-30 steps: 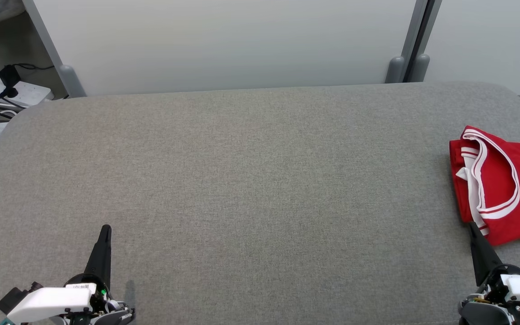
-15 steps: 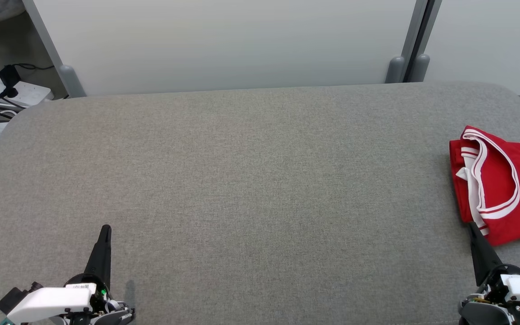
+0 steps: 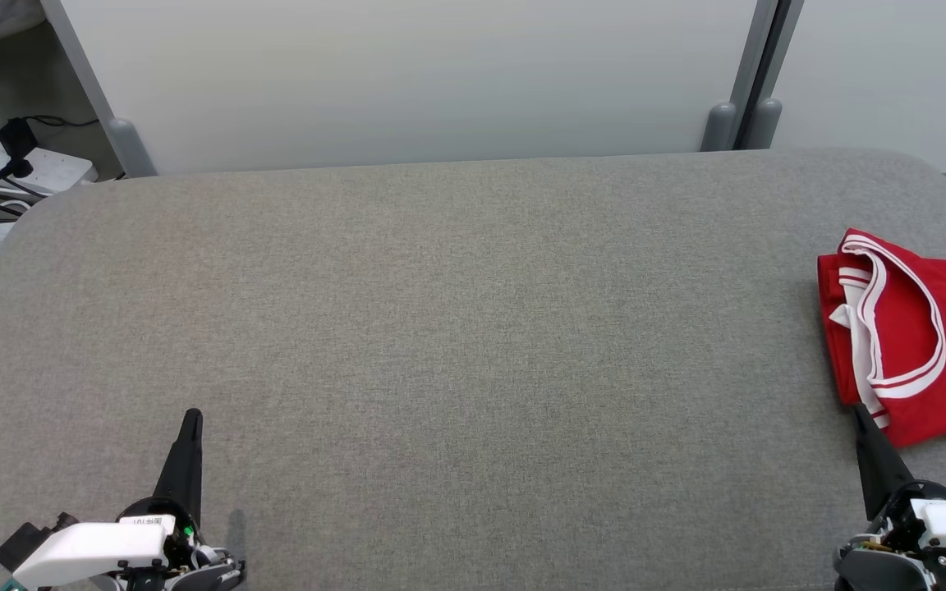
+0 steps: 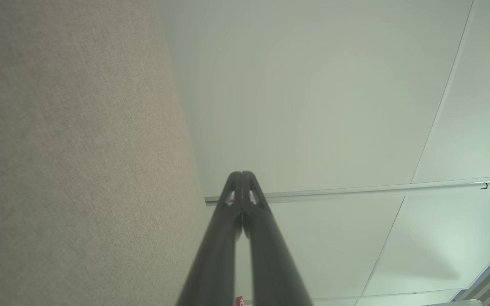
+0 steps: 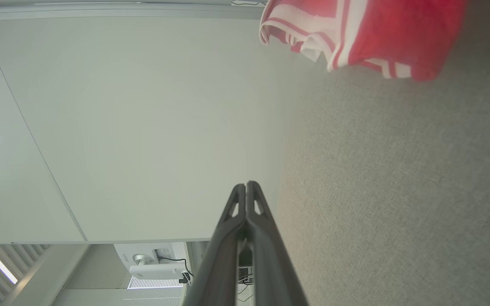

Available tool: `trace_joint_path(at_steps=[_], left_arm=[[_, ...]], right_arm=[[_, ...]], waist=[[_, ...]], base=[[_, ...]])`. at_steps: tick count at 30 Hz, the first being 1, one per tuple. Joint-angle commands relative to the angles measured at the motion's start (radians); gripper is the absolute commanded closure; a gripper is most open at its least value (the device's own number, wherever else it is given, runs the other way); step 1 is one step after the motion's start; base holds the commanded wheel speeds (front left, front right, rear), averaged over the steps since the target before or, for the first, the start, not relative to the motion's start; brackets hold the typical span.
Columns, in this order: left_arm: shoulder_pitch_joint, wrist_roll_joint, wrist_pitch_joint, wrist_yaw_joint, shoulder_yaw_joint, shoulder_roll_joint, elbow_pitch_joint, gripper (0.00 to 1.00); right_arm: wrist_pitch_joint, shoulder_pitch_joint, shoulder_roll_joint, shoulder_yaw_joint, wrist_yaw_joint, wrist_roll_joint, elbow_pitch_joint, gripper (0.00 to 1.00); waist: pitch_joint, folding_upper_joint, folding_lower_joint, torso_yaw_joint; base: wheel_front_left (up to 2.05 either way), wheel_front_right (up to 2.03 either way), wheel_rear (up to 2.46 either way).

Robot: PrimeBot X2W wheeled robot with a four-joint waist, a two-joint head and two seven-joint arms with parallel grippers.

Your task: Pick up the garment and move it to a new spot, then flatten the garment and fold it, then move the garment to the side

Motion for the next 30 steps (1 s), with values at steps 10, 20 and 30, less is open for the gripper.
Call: trace_joint_path(at_steps=[10, 20, 30], left_arm=[[-0.058, -0.003, 0.006, -0.008, 0.034, 0.007, -0.022, 1.0], [-0.058, -0.003, 0.007, -0.008, 0.034, 0.007, -0.022, 1.0], [-0.058, -0.003, 0.007, -0.008, 0.034, 0.007, -0.022, 1.0]], right_arm=[[0.008, -0.036, -0.01, 0.015, 0.005, 0.011, -0.027, 1.0], [0.008, -0.036, -0.01, 0.015, 0.005, 0.011, -0.027, 1.0], [0.008, -0.036, -0.01, 0.015, 0.005, 0.011, -0.027, 1.0]], waist=[[0.0, 0.0, 0.0, 0.0], [0.0, 0.0, 0.0, 0.0], [0.0, 0.0, 0.0, 0.0]], base=[[0.0, 0.0, 0.0], [0.0, 0.0, 0.0], [0.0, 0.0, 0.0]])
